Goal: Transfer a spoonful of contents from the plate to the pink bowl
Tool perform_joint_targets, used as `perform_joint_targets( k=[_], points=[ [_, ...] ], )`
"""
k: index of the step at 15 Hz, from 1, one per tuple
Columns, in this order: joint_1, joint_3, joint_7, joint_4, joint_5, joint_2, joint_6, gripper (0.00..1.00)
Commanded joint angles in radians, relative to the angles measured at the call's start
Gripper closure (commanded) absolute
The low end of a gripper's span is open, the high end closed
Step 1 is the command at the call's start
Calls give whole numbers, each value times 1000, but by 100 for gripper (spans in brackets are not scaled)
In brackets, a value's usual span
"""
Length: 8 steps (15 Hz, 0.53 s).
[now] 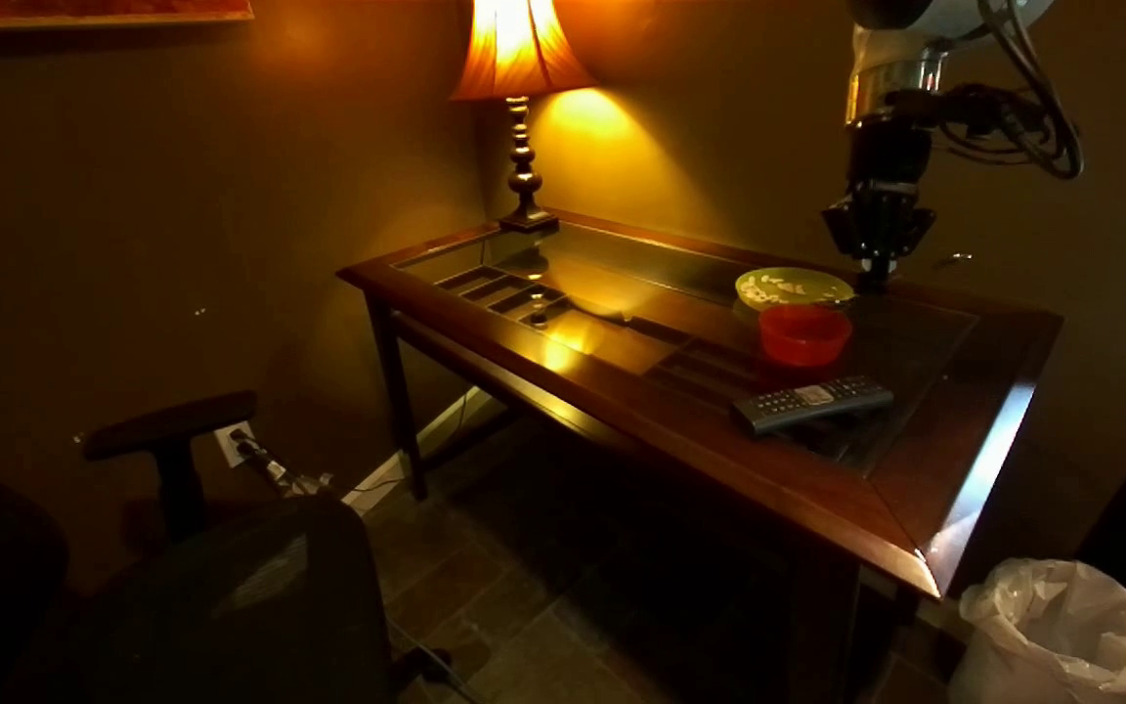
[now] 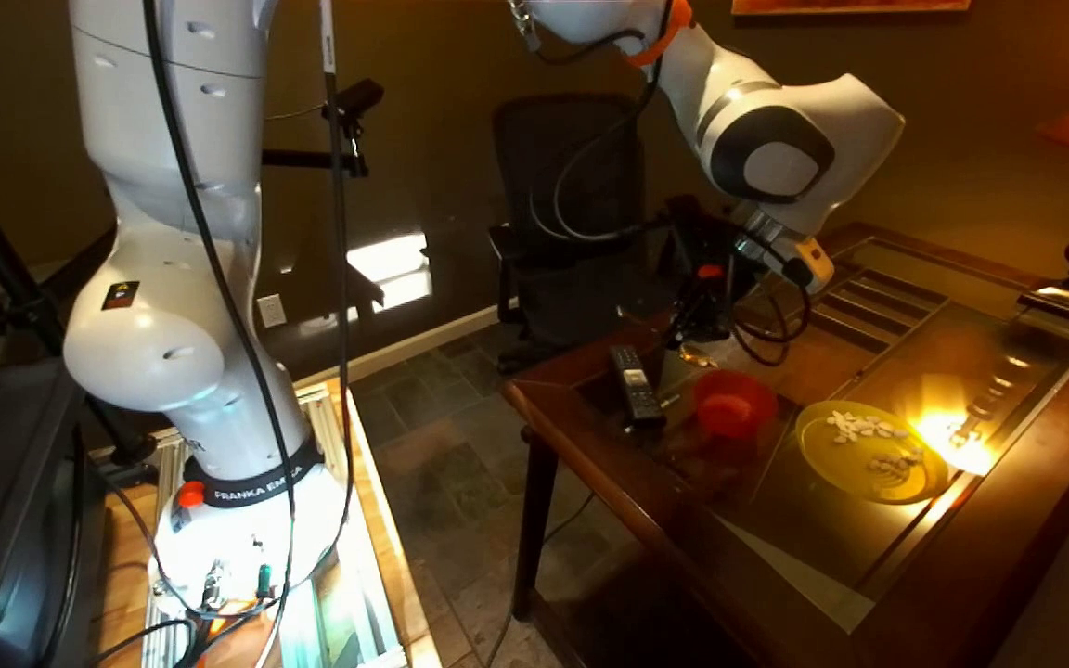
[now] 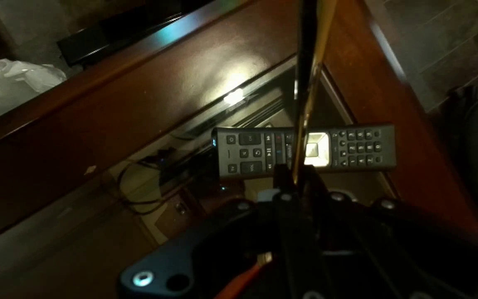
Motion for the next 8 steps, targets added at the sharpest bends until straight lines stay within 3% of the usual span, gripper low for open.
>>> perform_joint_targets(
  k=[1,6,8],
  points=[
    [-65,8,-85,134,93,62,-167,98],
    [-139,15,-138,321,199,197,-365,98],
    [-159,19,-130,385,239,258,-394,98]
  ],
)
